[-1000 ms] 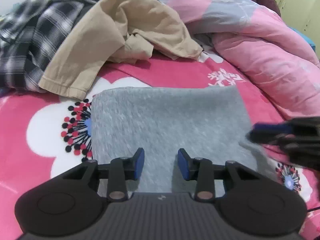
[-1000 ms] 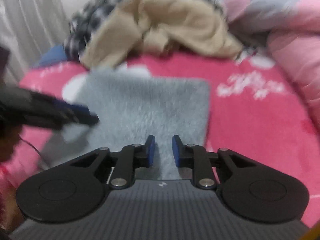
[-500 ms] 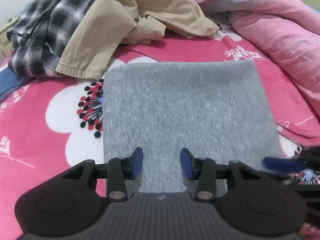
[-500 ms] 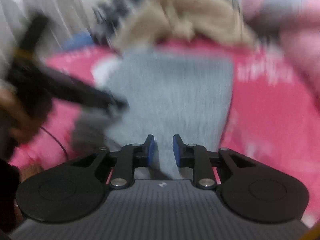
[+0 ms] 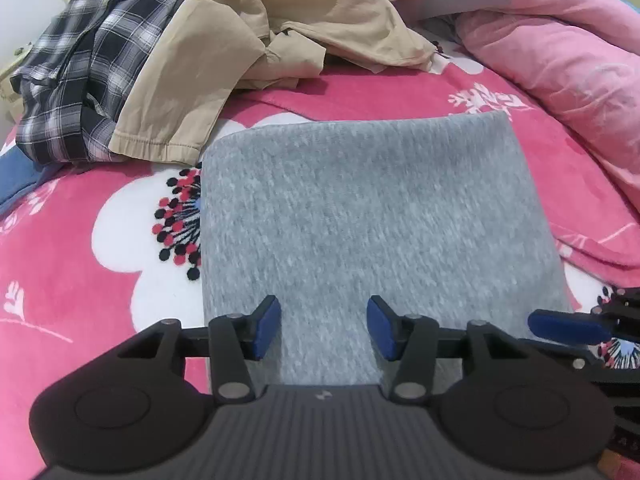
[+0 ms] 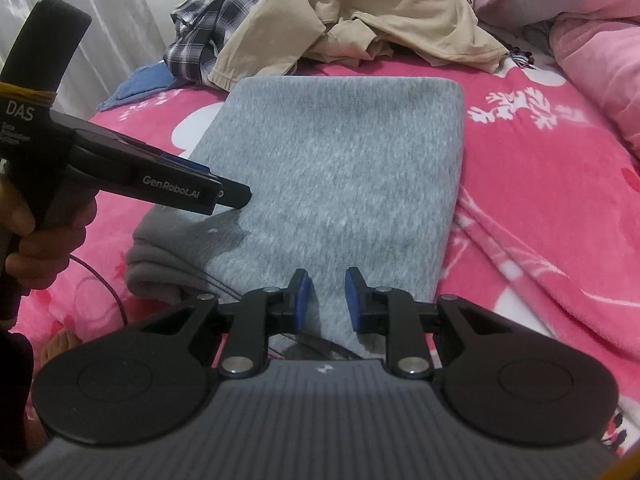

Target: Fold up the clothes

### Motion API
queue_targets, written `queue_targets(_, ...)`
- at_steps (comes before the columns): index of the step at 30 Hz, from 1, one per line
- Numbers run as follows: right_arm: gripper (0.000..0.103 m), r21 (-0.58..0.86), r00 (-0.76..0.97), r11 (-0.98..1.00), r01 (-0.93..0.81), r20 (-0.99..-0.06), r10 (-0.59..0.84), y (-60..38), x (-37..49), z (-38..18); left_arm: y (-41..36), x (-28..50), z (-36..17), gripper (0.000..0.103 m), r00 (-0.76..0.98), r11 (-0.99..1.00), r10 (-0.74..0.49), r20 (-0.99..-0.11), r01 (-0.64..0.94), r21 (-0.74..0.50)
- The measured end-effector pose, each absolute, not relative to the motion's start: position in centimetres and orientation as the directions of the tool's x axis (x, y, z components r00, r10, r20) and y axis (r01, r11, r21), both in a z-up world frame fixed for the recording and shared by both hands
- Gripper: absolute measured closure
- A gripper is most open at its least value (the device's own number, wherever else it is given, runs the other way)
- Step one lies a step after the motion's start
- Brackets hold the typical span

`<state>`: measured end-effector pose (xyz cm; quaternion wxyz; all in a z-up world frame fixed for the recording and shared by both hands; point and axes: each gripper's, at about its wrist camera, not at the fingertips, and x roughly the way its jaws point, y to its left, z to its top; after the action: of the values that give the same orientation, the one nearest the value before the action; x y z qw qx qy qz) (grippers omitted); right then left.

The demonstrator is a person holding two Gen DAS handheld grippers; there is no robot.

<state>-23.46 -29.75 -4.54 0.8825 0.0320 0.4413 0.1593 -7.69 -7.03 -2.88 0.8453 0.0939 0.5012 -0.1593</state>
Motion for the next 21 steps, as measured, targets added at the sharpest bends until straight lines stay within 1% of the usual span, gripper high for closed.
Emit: queue_targets(21,0.083,0.195,0.563,0.949,-0.247,-0.768,0.305,-29.55,-23.58,-4.50,-7.30,-7.62,-2.71,0.050,0.441,0.933,-0.156,-0.884,0.360,0.015)
